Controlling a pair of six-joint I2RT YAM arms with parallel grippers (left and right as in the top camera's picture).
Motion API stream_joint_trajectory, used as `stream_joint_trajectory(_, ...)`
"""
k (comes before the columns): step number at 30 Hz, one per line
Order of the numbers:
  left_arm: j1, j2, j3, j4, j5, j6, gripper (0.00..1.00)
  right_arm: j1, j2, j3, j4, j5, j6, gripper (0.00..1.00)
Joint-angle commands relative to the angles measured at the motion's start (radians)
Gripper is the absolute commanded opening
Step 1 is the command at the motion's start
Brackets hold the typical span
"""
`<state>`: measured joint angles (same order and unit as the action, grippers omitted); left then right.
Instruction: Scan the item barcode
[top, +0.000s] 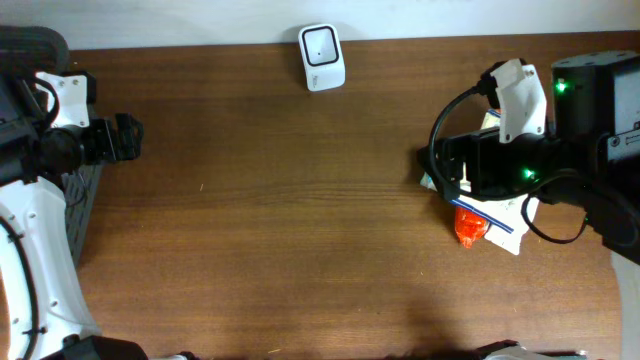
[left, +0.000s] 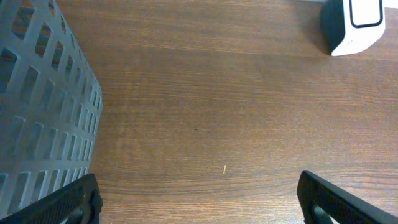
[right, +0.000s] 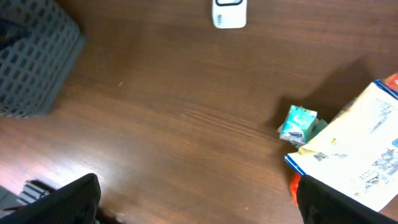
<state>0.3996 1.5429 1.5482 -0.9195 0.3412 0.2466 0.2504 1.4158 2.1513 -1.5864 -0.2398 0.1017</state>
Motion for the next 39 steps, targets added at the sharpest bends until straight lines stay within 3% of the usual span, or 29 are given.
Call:
stream_joint_trajectory(1, 0.003, -0.006, 0.004, 0.002, 0.010, 0.010, 0.99, 0.003, 0.001, 0.008, 0.008, 0.092, 0.004, 0.99)
stream_joint_trajectory(3, 0.003, -0.006, 0.004, 0.002, 0.010, 0.010, 0.99, 0.005, -0.010, 0.007, 0.096, 0.173, -0.003, 0.99)
stream_joint_trajectory(6, 0.003, -0.006, 0.004, 0.002, 0.010, 0.010, 0.99, 0.003, -0.068, -0.070, 0.306, 0.174, -0.164, 0.99)
stream_joint_trajectory(10, 0.003, -0.006, 0.004, 0.002, 0.010, 0.010, 0.99, -0.049, -0.268, -0.465, 0.654, 0.172, -0.176, 0.99)
stream_joint_trajectory(14, 0.003, -0.006, 0.004, 0.002, 0.010, 0.010, 0.99, -0.082, -0.540, -0.979, 1.093, 0.172, -0.172, 0.99)
stream_joint_trajectory(17, 0.003, -0.006, 0.004, 0.002, 0.010, 0.010, 0.99, -0.089, -0.831, -1.463, 1.495, 0.174, -0.173, 0.99)
stream_joint_trajectory(20, 0.003, -0.006, 0.004, 0.002, 0.010, 0.010, 0.99, -0.088, -1.126, -1.863, 1.783, 0.195, -0.172, 0.99)
stream_joint_trajectory(24, 0.003, -0.006, 0.004, 0.002, 0.010, 0.010, 0.99, -0.107, -1.405, -2.099, 1.796, 0.204, -0.172, 0.99)
stream_joint_trajectory(27, 0.003, -0.006, 0.004, 0.002, 0.010, 0.010, 0.99, -0.108, -1.413, -2.146, 1.760, 0.211, -0.172, 0.99)
stream_joint_trajectory(33, 0.003, -0.006, 0.004, 0.002, 0.010, 0.010, 0.99, -0.107, -1.413, -2.146, 1.511, 0.185, -0.172, 0.99)
stream_joint_trajectory(39, 0.003, -0.006, 0.004, 0.002, 0.010, 0.010, 0.99, -0.107, -1.412, -2.146, 1.513, 0.185, -0.173, 0.99)
